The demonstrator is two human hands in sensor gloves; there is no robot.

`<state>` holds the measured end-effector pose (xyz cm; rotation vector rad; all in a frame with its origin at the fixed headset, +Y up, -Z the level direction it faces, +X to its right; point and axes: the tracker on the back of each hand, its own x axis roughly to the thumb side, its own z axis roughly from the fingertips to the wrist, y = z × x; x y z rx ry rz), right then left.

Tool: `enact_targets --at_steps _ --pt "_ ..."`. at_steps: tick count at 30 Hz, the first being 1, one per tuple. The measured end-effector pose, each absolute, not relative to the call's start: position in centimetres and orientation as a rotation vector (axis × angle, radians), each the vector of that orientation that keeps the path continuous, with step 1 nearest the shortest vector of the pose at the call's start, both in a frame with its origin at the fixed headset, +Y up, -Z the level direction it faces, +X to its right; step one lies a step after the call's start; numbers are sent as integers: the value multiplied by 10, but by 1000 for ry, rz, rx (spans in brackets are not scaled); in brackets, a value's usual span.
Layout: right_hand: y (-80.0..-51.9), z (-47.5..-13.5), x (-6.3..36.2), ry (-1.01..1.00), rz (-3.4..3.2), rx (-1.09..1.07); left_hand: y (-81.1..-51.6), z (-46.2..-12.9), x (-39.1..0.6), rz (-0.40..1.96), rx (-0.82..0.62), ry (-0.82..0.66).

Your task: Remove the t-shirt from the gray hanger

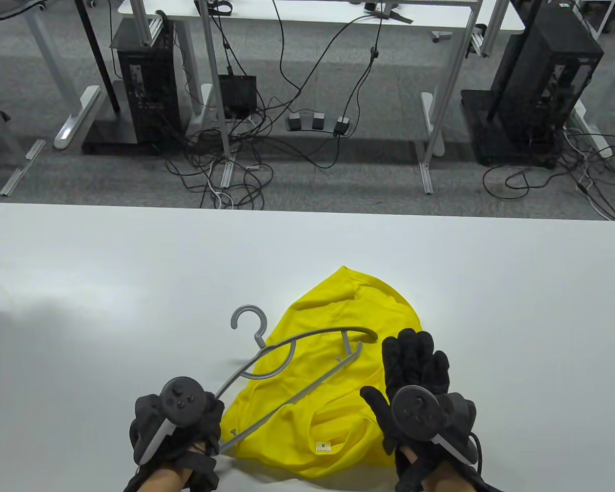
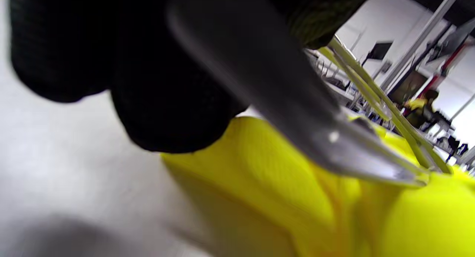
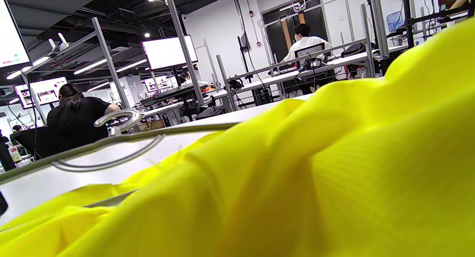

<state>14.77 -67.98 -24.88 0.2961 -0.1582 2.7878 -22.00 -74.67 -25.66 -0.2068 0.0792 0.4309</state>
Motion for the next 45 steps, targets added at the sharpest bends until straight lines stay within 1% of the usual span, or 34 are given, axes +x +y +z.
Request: enact_targets --at_steps 6,10,13,15,20,22,25,26,27,28,30,31,37,45 --pt "-681 -250 149 -137 2798 283 -749 -257 -216 441 -222 55" --pt "-681 -250 150 -132 2803 274 -748 -257 -216 335 -267 16" --pt "-680 -250 149 -141 2808 276 -742 -255 -213 237 -213 -9" --pt "-680 -250 149 -151 2808 278 -733 -252 -211 188 -147 -19" --pt "-681 -250 149 -159 2810 276 -708 -241 -207 70 127 -64" --pt "-681 -250 149 -158 2811 276 -702 -235 -205 45 202 -88" --pt "-681 -250 149 -155 2815 277 -695 -227 -199 -46 323 -169" --pt "-681 -250 149 -154 2816 278 -694 -225 -197 -78 342 -193" --pt "-681 -250 149 -152 2817 278 -692 -222 -193 -123 362 -247" --pt "-681 -250 149 -148 2817 277 -691 -220 -189 -155 360 -308" --pt "-682 -251 150 -128 2815 269 -691 -218 -182 -184 308 -409" --pt "-683 -252 151 -116 2816 263 -690 -216 -179 -195 299 -415" --pt "-688 -256 155 -58 2828 233 -690 -214 -174 -143 256 -396" --pt "-689 -256 153 -29 2833 246 -692 -218 -181 -169 231 -342"
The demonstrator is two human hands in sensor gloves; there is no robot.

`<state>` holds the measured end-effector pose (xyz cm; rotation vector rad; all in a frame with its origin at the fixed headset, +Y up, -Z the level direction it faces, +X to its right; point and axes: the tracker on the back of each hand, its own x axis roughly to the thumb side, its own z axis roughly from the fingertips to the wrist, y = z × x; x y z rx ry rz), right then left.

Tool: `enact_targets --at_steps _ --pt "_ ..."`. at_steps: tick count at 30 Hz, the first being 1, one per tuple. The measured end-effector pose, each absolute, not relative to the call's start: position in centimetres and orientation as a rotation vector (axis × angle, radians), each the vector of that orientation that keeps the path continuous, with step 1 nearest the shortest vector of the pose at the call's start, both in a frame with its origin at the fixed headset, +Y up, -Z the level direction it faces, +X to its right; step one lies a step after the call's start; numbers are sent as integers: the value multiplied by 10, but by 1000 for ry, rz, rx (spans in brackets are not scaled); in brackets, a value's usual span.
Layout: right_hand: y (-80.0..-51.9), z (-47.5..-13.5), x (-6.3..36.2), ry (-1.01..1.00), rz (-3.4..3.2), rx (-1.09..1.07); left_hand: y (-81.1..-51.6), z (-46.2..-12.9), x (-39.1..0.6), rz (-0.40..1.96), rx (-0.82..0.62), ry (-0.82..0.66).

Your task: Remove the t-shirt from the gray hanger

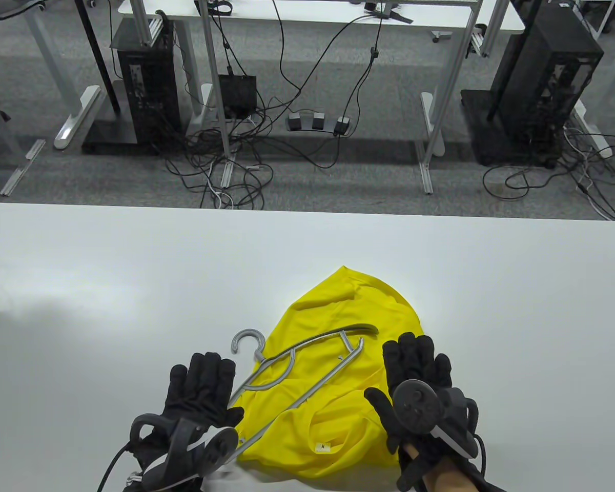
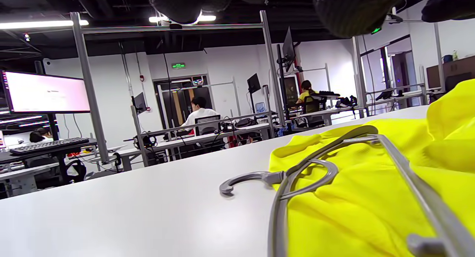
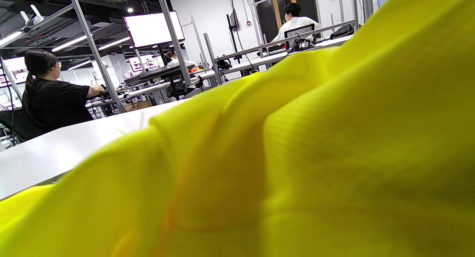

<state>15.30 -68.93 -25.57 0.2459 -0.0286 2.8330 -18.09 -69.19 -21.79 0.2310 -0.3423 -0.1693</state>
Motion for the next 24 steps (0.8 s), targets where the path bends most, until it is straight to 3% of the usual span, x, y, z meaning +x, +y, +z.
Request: enact_targets --at_steps 24 --pt "-690 -257 153 -17 2827 242 -697 -221 -174 -199 162 -329"
